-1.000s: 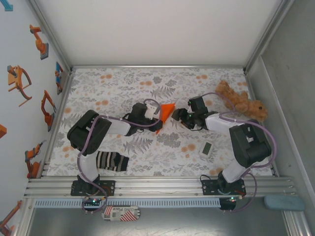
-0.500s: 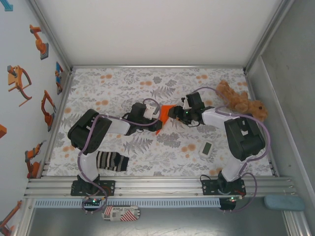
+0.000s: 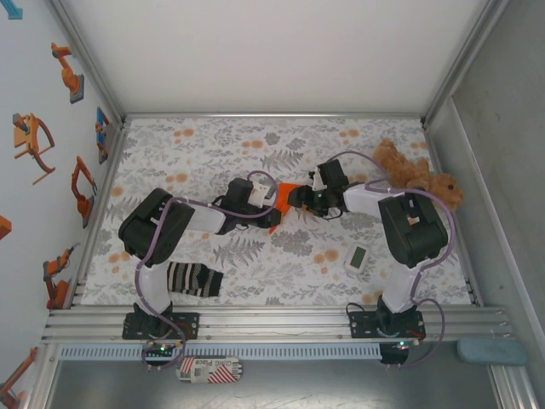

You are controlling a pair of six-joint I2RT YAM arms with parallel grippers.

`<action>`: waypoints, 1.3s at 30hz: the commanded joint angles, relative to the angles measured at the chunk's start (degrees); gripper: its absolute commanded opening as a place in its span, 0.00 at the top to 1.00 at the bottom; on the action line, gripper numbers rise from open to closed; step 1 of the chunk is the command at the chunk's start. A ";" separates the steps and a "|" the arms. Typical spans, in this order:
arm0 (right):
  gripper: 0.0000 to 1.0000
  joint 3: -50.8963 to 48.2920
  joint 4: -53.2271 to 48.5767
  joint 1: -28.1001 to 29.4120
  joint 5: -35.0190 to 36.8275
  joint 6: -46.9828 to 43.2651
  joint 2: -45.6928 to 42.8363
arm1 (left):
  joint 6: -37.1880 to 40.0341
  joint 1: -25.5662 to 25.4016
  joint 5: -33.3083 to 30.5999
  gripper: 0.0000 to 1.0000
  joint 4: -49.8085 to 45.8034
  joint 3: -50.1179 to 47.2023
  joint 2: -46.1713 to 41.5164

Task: Fold a paper plane with a square sheet of paper (pick it up from the middle)
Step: Fold the wing for the fifth time at the center of the table.

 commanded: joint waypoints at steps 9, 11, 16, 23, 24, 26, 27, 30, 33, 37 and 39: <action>0.36 -5.11 -1.72 -1.41 9.97 6.39 -16.49 | 11.71 -1.11 -7.71 0.80 -7.08 -0.59 -6.97; 0.36 -4.92 -3.45 -2.41 9.69 9.11 -17.25 | 15.63 -2.27 -11.52 0.80 -9.39 -0.56 -8.81; 0.40 -2.67 -7.22 -2.65 6.03 19.59 -15.76 | 25.82 -6.56 -21.44 0.81 -13.75 0.65 -10.39; 0.37 -2.16 -8.77 -2.65 7.57 25.98 -16.51 | 34.11 -10.67 -29.36 0.83 -14.93 3.30 -8.28; 0.36 -2.13 -9.59 -2.59 8.06 26.28 -16.73 | 34.70 -10.95 -29.94 0.83 -14.98 3.67 -7.95; 0.36 -2.61 -11.03 -2.71 8.77 27.74 -17.37 | 35.81 -11.50 -30.63 0.83 -15.01 4.16 -7.65; 0.36 -3.42 -11.15 -2.74 9.31 28.80 -17.97 | 36.27 -11.86 -31.21 0.83 -15.02 4.39 -7.41; 0.36 -5.65 -9.13 -2.71 8.98 31.54 -19.11 | 37.90 -13.05 -34.18 0.83 -15.25 5.01 -6.49; 0.36 -5.53 -7.89 -2.56 6.57 31.65 -18.01 | 38.55 -13.93 -36.33 0.83 -15.50 5.88 -5.60; 0.36 -5.82 -6.52 -2.52 5.43 31.59 -17.18 | 39.52 -15.49 -37.40 0.83 -15.65 6.66 -4.77; 0.35 -6.03 -6.82 -2.52 5.46 31.77 -17.60 | 39.81 -16.20 -37.98 0.83 -16.26 7.11 -4.26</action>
